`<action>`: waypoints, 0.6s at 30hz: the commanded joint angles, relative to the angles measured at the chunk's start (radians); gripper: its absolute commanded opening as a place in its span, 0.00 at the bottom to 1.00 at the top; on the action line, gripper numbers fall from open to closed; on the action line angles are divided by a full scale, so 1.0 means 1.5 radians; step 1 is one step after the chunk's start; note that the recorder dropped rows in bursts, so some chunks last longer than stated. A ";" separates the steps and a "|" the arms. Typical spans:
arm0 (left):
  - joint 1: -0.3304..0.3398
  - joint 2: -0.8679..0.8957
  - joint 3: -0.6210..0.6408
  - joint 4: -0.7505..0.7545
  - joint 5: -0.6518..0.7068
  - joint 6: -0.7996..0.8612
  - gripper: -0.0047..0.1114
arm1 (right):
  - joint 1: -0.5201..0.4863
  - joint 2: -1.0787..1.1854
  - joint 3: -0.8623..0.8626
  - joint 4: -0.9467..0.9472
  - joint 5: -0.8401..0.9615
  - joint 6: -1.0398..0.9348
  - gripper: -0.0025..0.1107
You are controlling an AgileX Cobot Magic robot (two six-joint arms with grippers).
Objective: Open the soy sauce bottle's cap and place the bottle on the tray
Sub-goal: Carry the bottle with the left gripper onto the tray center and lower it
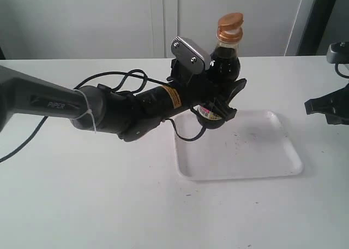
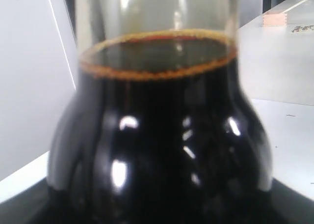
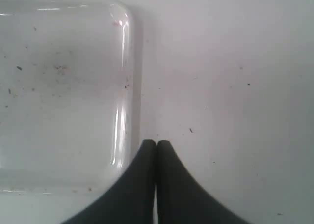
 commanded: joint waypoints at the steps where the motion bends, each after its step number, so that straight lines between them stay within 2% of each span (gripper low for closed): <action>1: 0.003 0.015 -0.051 -0.016 -0.065 -0.024 0.04 | -0.002 0.003 0.002 0.003 -0.008 -0.004 0.02; 9: 0.003 0.077 -0.106 -0.022 -0.086 -0.067 0.04 | -0.002 0.003 0.002 0.005 -0.008 -0.004 0.02; 18: 0.003 0.108 -0.112 -0.028 -0.092 -0.079 0.04 | -0.002 0.003 0.002 0.006 -0.016 -0.004 0.02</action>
